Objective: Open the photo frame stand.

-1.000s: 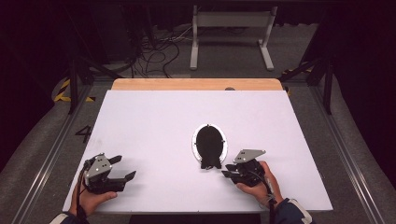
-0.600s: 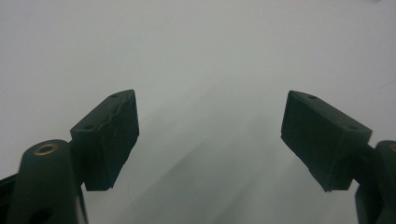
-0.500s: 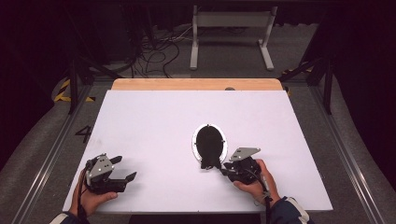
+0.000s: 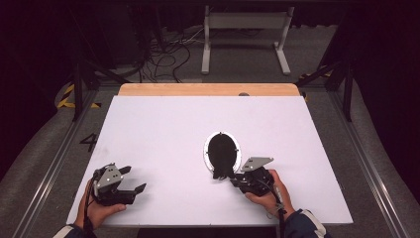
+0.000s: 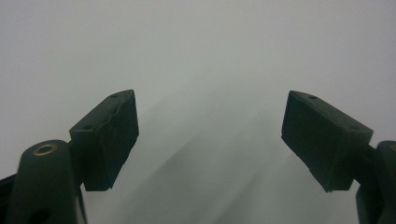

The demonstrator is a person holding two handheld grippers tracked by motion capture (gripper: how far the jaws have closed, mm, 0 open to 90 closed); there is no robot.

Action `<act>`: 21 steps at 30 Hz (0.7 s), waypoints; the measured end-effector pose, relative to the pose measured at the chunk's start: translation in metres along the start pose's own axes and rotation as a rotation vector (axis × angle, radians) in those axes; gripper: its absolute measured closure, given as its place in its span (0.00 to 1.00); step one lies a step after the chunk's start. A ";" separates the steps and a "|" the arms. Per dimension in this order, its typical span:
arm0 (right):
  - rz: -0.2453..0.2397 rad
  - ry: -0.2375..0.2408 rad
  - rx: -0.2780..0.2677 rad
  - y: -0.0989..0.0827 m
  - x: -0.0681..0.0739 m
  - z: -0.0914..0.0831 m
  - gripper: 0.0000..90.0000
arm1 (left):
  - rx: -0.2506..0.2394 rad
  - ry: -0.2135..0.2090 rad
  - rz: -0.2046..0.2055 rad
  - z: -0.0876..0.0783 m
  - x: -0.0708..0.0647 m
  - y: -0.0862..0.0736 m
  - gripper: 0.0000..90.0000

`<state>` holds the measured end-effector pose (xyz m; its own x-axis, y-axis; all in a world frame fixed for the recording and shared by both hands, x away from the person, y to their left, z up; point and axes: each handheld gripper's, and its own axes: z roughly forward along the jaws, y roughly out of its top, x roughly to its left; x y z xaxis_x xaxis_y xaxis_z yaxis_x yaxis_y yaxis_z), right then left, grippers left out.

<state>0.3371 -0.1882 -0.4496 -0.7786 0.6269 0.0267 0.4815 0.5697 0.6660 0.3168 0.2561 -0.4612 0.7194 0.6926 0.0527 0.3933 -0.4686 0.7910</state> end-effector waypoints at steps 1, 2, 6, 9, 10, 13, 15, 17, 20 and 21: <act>0.003 0.002 0.000 0.000 0.000 0.000 0.81 | 0.000 0.000 0.001 0.001 -0.001 0.001 0.22; 0.009 0.000 -0.006 0.000 0.000 0.000 0.81 | 0.003 -0.004 0.005 0.001 -0.001 0.001 0.22; 0.028 0.009 -0.028 0.000 0.000 0.000 0.82 | 0.010 -0.006 0.014 0.003 -0.002 0.002 0.21; 0.050 0.023 -0.043 -0.001 -0.003 0.000 0.82 | 0.015 -0.011 0.013 0.005 -0.002 0.003 0.21; 0.060 0.032 -0.050 -0.001 -0.004 0.000 0.82 | 0.015 -0.011 0.015 0.005 -0.002 0.003 0.21; 0.067 0.039 -0.058 -0.001 -0.004 0.000 0.82 | 0.018 -0.012 0.026 0.005 -0.004 0.003 0.21; 0.072 0.046 -0.070 -0.001 -0.005 -0.001 0.80 | 0.020 -0.014 0.030 0.006 -0.004 0.004 0.21; 0.087 0.062 -0.082 0.000 -0.006 -0.002 0.77 | 0.024 -0.016 0.029 0.006 -0.005 0.004 0.21; 0.147 0.132 -0.106 0.001 -0.013 -0.001 0.71 | 0.031 -0.019 0.037 0.007 -0.005 0.004 0.20; 0.168 0.150 -0.113 0.001 -0.015 -0.001 0.70 | 0.032 -0.018 0.034 0.007 -0.005 0.004 0.20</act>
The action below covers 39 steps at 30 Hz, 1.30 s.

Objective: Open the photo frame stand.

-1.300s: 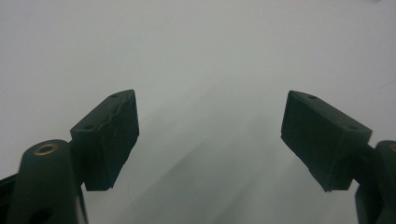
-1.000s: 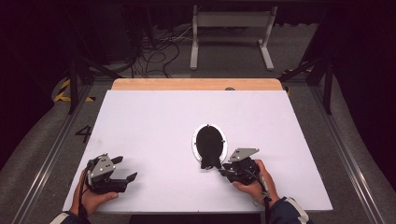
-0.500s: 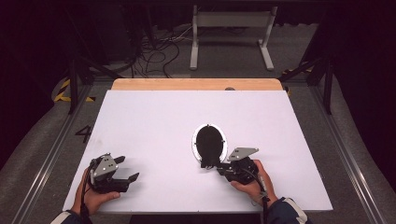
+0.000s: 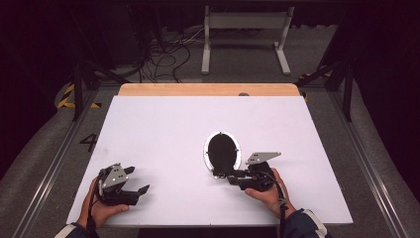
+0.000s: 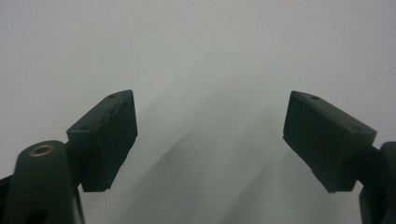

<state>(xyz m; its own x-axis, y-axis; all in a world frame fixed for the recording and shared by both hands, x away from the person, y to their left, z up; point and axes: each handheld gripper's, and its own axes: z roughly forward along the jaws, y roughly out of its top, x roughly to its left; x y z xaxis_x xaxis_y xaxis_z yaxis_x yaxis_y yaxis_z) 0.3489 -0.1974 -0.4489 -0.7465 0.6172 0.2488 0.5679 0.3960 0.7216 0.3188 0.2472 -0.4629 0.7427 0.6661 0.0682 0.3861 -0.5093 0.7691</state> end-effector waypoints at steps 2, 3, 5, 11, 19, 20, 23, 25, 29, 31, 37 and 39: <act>0.030 0.026 -0.009 0.000 -0.004 0.001 0.70 | 0.001 0.000 -0.003 0.001 0.000 0.000 0.20; 0.047 0.038 -0.015 0.000 -0.007 0.001 0.68 | 0.007 0.001 -0.003 0.001 0.000 0.000 0.20; 0.106 0.077 -0.033 0.000 -0.013 0.002 0.62 | 0.013 -0.001 -0.003 0.003 0.000 0.000 0.20; 0.280 0.195 -0.067 -0.004 -0.028 0.008 0.64 | 0.028 -0.010 -0.003 0.007 -0.002 0.002 0.19; 0.456 0.235 -0.119 -0.003 -0.039 0.013 0.66 | 0.011 -0.050 -0.013 0.017 -0.005 0.013 0.19; 0.461 0.242 -0.125 -0.002 -0.039 0.014 0.65 | 0.008 -0.051 -0.019 0.020 -0.006 0.017 0.19; 0.474 0.251 -0.132 0.001 -0.039 0.016 0.63 | 0.003 -0.081 -0.031 0.028 -0.008 0.026 0.19; 0.486 0.255 -0.137 0.002 -0.038 0.019 0.62 | 0.004 -0.102 -0.032 0.036 -0.009 0.034 0.19; 0.514 0.245 -0.146 0.004 -0.038 0.022 0.63 | -0.005 -0.171 -0.051 0.053 -0.009 0.052 0.19; 0.519 0.236 -0.150 0.005 -0.038 0.024 0.64 | -0.015 -0.200 -0.048 0.064 -0.010 0.062 0.19; 0.509 0.230 -0.165 0.007 -0.038 0.029 0.69 | 0.024 -0.325 -0.080 0.102 -0.018 0.094 0.18; 0.502 0.239 -0.172 0.006 -0.039 0.029 0.70 | 0.038 -0.366 -0.114 0.114 -0.018 0.098 0.18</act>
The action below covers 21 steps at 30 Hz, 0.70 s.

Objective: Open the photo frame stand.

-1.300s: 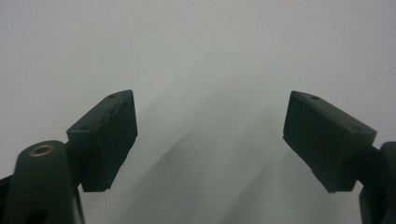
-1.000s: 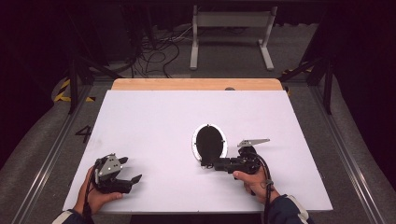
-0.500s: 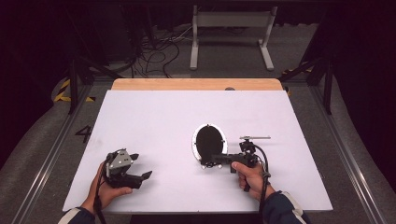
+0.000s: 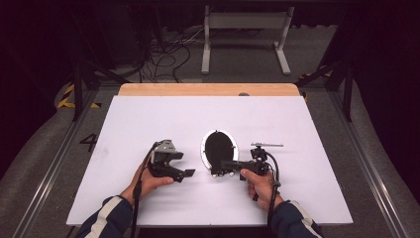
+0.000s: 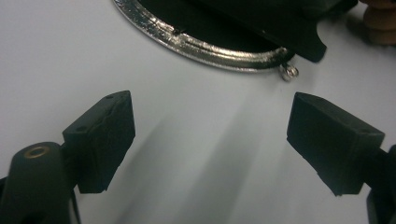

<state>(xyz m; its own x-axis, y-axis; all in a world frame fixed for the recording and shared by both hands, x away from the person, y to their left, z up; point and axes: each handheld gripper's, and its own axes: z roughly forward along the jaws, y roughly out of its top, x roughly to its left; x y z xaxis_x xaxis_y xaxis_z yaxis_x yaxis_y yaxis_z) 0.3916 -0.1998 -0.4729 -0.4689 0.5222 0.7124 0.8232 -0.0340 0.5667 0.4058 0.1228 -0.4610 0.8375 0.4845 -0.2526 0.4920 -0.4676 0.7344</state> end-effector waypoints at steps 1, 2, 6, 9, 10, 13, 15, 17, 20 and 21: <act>-0.007 -0.001 0.001 0.000 0.000 0.000 0.71 | 0.009 -0.013 -0.019 0.007 0.002 0.003 0.17; -0.018 -0.002 0.000 0.000 0.001 0.000 0.71 | 0.014 -0.010 -0.033 0.012 0.003 0.005 0.17; -0.061 -0.005 -0.003 -0.001 0.004 -0.001 0.72 | -0.003 -0.060 -0.065 0.021 0.009 0.015 0.16; -0.089 -0.007 0.001 -0.002 0.006 -0.002 0.73 | -0.001 -0.070 -0.076 0.025 0.012 0.021 0.14; -0.117 -0.009 -0.001 -0.002 0.007 -0.002 0.73 | -0.001 -0.074 -0.081 0.028 0.013 0.023 0.14; -0.189 -0.010 0.005 -0.004 0.010 -0.004 0.74 | -0.013 -0.101 -0.104 0.035 0.020 0.029 0.13; -0.222 -0.008 0.005 -0.005 0.011 -0.005 0.74 | -0.025 -0.124 -0.110 0.036 0.022 0.032 0.12; -0.233 -0.008 0.003 -0.005 0.012 -0.006 0.74 | -0.037 -0.133 -0.098 0.037 0.023 0.033 0.12; -0.286 -0.016 0.007 -0.006 0.015 -0.007 0.75 | -0.034 -0.162 -0.094 0.043 0.023 0.035 0.12; -0.303 -0.016 0.007 -0.007 0.016 -0.007 0.75 | -0.048 -0.195 -0.101 0.044 0.023 0.036 0.14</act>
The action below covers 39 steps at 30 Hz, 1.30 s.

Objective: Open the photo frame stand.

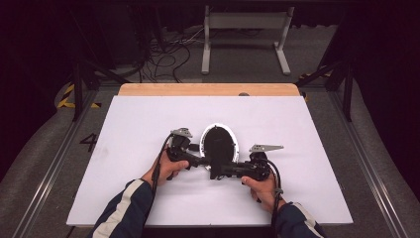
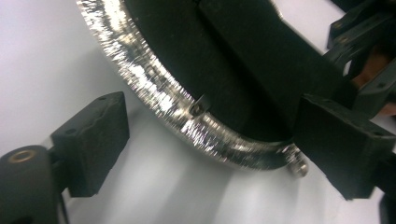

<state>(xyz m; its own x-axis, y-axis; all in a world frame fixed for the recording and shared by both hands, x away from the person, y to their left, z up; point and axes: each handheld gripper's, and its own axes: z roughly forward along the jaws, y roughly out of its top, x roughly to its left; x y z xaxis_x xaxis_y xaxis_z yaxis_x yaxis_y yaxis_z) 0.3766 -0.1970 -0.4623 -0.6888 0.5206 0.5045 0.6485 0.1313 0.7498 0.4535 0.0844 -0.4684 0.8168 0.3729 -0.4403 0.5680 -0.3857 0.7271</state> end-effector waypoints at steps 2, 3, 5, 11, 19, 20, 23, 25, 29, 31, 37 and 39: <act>-0.016 -0.001 -0.001 0.000 0.001 0.000 0.75 | -0.015 -0.018 0.002 0.001 -0.001 0.003 0.16; -0.023 0.001 -0.002 0.000 0.002 -0.001 0.75 | -0.009 -0.014 0.001 0.002 -0.002 0.004 0.16; -0.036 0.002 -0.007 -0.001 0.003 -0.001 0.75 | -0.006 -0.022 0.006 0.002 -0.003 0.005 0.20; -0.062 0.011 0.000 -0.003 0.004 -0.004 0.77 | -0.036 0.028 0.029 -0.009 -0.003 0.006 0.48; -0.055 -0.007 0.011 -0.003 0.003 -0.003 0.77 | -0.098 0.037 0.086 -0.021 -0.009 0.002 0.63; -0.053 -0.018 0.019 -0.003 0.003 -0.002 0.77 | -0.111 0.030 0.100 -0.024 -0.010 0.002 0.66; -0.066 -0.039 0.029 -0.002 0.004 0.001 0.77 | -0.139 0.050 0.143 -0.029 -0.016 0.001 0.70; -0.074 -0.051 0.024 0.000 0.005 0.003 0.78 | -0.150 0.062 0.172 -0.031 -0.018 0.001 0.72; -0.076 -0.048 0.019 0.002 0.004 0.005 0.80 | -0.160 0.103 0.228 -0.036 -0.026 0.000 0.72; -0.077 -0.044 0.022 0.002 0.004 0.004 0.82 | -0.163 0.128 0.262 -0.037 -0.032 0.000 0.72; -0.106 -0.024 0.037 0.000 0.009 0.001 0.85 | -0.156 0.224 0.375 -0.043 -0.057 -0.006 0.74; -0.127 -0.031 0.048 0.000 0.013 0.000 0.85 | -0.171 0.217 0.369 -0.044 -0.058 -0.009 0.75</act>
<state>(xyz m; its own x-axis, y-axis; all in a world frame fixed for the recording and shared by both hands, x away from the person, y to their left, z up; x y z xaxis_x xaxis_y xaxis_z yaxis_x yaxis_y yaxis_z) 0.3676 -0.1899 -0.4561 -0.7561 0.5232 0.3931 0.5722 0.2370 0.7851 0.3961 0.1037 -0.4263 0.9109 0.4116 -0.0287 0.2035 -0.3877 0.8990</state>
